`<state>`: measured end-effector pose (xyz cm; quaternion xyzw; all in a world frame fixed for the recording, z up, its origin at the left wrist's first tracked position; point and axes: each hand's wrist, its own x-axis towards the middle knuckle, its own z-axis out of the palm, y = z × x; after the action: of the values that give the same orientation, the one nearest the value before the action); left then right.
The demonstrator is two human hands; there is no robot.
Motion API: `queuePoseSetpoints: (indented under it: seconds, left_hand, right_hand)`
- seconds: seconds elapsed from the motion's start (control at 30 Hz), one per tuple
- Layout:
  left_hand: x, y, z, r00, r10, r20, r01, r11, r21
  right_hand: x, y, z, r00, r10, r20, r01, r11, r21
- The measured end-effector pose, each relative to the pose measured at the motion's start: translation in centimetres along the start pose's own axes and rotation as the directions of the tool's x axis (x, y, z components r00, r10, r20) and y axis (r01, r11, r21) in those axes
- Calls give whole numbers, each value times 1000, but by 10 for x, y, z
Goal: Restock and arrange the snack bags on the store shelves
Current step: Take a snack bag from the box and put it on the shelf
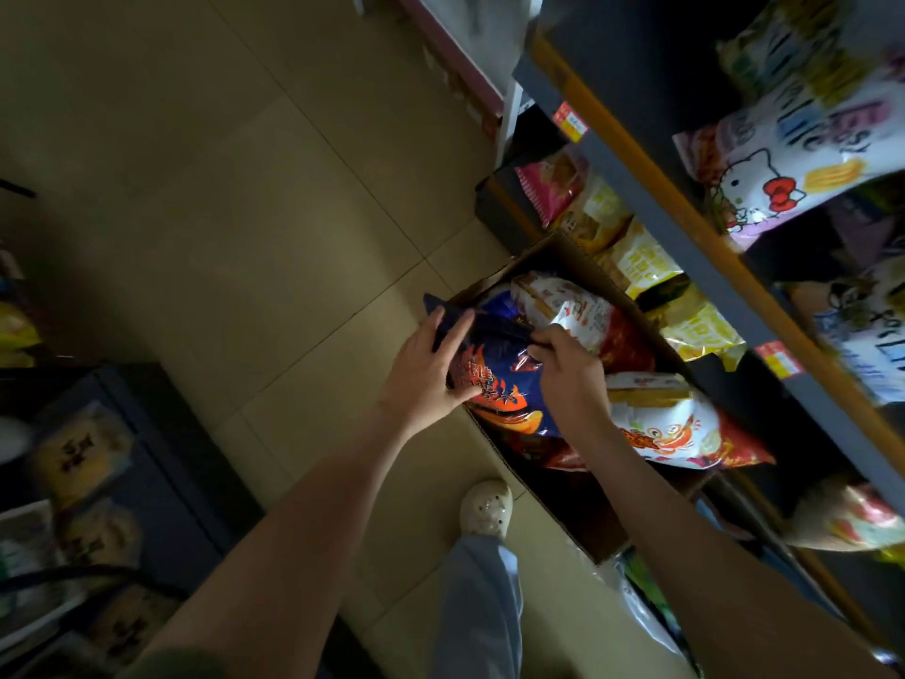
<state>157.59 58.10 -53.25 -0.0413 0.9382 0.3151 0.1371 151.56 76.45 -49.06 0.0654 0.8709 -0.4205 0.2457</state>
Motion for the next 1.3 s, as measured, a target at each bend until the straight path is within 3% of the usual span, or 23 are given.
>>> queuePoseSetpoints:
  seconds: [0.07, 0.17, 0.27, 0.43, 0.67, 0.8, 0.93, 1.13, 1.3]
  left_hand:
    - [-5, 17, -19, 987, -136, -88, 99, 936, -337]
    - [-10, 56, -51, 989, -141, -35, 73, 695, -716]
    - [-11, 99, -79, 998, -57, 1, 38, 651, -758]
    - [-27, 207, -115, 993, 93, -74, -119, 737, -665]
    - [-121, 400, -120, 915, 385, -120, -357, 634, -686]
    - [-188, 501, -110, 797, 592, -119, -529, 590, -610]
    - [-252, 586, -86, 632, 771, -79, -697, 521, -494]
    - [-318, 698, -44, 386, 922, 31, -816, 357, -454]
    - [-332, 769, -28, 161, 983, 92, -938, 181, -294]
  right_hand:
    - [-15, -19, -21, 994, -48, -100, 56, 995, 87]
    - [-38, -50, -58, 977, -40, -208, 99, 956, 277]
    - [-69, -73, -108, 957, -4, -289, 130, 899, 418]
    - [-156, -94, -207, 901, 20, -434, 284, 728, 624]
    - [-309, -81, -342, 887, -174, -427, 403, 744, 534]
    - [-416, -42, -400, 829, -155, -538, 411, 820, 397]
    - [-518, 7, -460, 729, -73, -681, 346, 897, 274]
    - [-631, 68, -525, 482, -95, -871, 402, 907, 123]
    - [-665, 100, -574, 275, -121, -954, 366, 930, -12]
